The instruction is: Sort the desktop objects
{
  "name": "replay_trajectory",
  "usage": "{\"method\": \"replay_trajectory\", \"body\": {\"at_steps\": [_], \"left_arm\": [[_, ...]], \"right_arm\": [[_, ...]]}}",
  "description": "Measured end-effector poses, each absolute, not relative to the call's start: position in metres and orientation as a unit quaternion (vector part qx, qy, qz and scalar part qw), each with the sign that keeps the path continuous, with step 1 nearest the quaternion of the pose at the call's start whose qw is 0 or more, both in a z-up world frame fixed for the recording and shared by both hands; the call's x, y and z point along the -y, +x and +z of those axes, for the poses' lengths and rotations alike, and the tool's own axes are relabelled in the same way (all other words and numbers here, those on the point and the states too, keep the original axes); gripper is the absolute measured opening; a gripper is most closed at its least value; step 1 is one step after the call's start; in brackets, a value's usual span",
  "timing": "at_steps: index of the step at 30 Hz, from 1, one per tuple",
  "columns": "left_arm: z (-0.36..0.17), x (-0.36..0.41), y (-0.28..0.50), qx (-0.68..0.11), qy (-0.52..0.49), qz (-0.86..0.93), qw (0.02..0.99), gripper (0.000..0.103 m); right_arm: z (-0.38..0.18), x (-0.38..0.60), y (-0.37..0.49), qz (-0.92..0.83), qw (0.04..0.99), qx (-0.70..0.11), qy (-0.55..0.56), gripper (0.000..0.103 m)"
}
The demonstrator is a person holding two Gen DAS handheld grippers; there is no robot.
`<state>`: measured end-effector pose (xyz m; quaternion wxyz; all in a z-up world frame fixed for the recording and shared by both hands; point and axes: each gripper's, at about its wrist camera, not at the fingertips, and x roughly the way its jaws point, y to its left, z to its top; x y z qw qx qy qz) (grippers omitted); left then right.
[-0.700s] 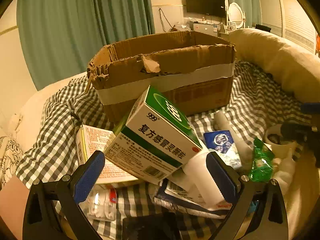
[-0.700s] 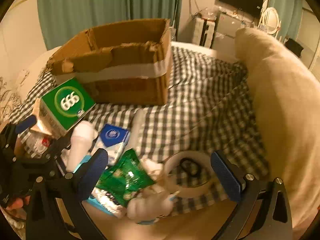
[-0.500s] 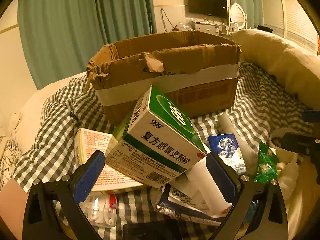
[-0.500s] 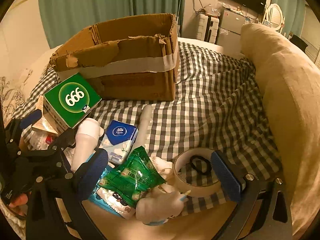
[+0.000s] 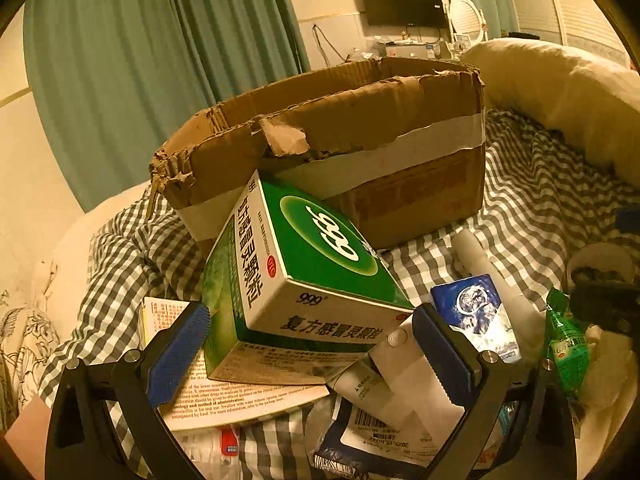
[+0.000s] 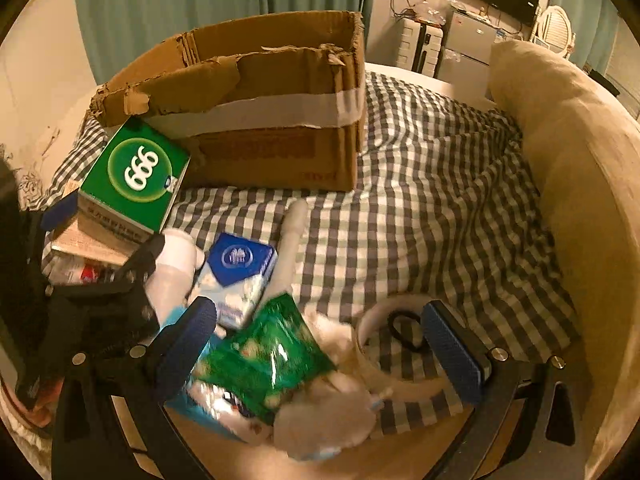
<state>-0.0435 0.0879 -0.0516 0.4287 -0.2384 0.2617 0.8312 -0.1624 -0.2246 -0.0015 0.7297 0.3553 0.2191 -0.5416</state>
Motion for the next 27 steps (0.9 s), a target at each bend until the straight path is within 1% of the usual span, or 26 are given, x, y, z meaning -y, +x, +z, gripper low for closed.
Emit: {"method": "replay_trajectory", "body": {"at_steps": [1, 3, 5, 6, 8, 9, 10, 11, 13, 15, 16, 17, 23, 27], "left_arm": [[-0.052, -0.088, -0.045, -0.26, -0.24, 0.827, 0.437, 0.103], [-0.051, -0.087, -0.049, -0.251, -0.249, 0.821, 0.449, 0.103], [-0.05, -0.085, -0.051, -0.242, -0.252, 0.819, 0.455, 0.103], [-0.05, -0.084, -0.052, -0.24, -0.251, 0.819, 0.457, 0.103], [-0.05, -0.083, -0.052, -0.24, -0.245, 0.815, 0.467, 0.103], [-0.05, -0.082, -0.052, -0.239, -0.242, 0.815, 0.469, 0.103], [-0.051, -0.08, -0.052, -0.238, -0.239, 0.814, 0.473, 0.103], [-0.051, -0.079, -0.052, -0.235, -0.235, 0.815, 0.475, 0.103], [-0.052, -0.078, -0.052, -0.233, -0.23, 0.811, 0.485, 0.103], [-0.051, -0.076, -0.052, -0.227, -0.226, 0.809, 0.492, 0.103], [-0.051, -0.076, -0.052, -0.226, -0.225, 0.806, 0.498, 0.103], [-0.05, -0.077, -0.053, -0.224, -0.225, 0.806, 0.5, 0.103], [-0.046, -0.074, -0.049, -0.225, -0.205, 0.802, 0.514, 0.103], [-0.038, -0.067, -0.048, -0.22, -0.191, 0.811, 0.507, 0.1]], "right_arm": [[0.0, 0.23, -0.159, -0.541, 0.73, -0.221, 0.354, 0.103], [0.001, 0.243, -0.153, -0.537, 0.732, -0.223, 0.354, 0.099], [0.0, 0.261, -0.148, -0.521, 0.738, -0.214, 0.372, 0.09], [-0.002, 0.27, -0.146, -0.513, 0.739, -0.211, 0.382, 0.087], [-0.011, 0.293, -0.138, -0.499, 0.738, -0.208, 0.403, 0.078], [-0.016, 0.302, -0.134, -0.497, 0.736, -0.212, 0.408, 0.076], [-0.023, 0.311, -0.129, -0.498, 0.731, -0.217, 0.413, 0.068], [-0.032, 0.321, -0.124, -0.498, 0.725, -0.224, 0.42, 0.058], [-0.046, 0.333, -0.12, -0.493, 0.716, -0.224, 0.441, 0.047], [-0.056, 0.337, -0.121, -0.485, 0.716, -0.21, 0.457, 0.041], [-0.056, 0.335, -0.121, -0.492, 0.715, -0.208, 0.451, 0.025], [-0.054, 0.332, -0.121, -0.494, 0.716, -0.213, 0.445, 0.015], [-0.035, 0.31, -0.14, -0.503, 0.72, -0.17, 0.447, 0.015], [-0.018, 0.292, -0.151, -0.505, 0.727, -0.152, 0.439, 0.015]]}}
